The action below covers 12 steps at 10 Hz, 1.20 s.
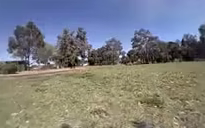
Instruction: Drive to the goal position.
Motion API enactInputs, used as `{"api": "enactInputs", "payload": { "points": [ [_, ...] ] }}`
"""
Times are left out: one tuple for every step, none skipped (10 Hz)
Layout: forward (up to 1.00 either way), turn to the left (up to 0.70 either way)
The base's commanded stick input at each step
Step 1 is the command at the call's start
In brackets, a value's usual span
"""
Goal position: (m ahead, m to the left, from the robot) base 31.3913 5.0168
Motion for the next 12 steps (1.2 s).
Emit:
{"api": "enactInputs", "payload": {
  "points": [
    [1.0, 0.0],
    [1.0, 0.0],
    [1.0, 0.0],
    [1.0, 0.0],
    [1.0, 0.0],
    [1.0, 0.0],
    [1.0, 0.0],
    [1.0, 0.0],
    [1.0, 0.0],
    [1.0, 0.0],
    [1.0, 0.0],
    [1.0, 0.0]
  ]
}}
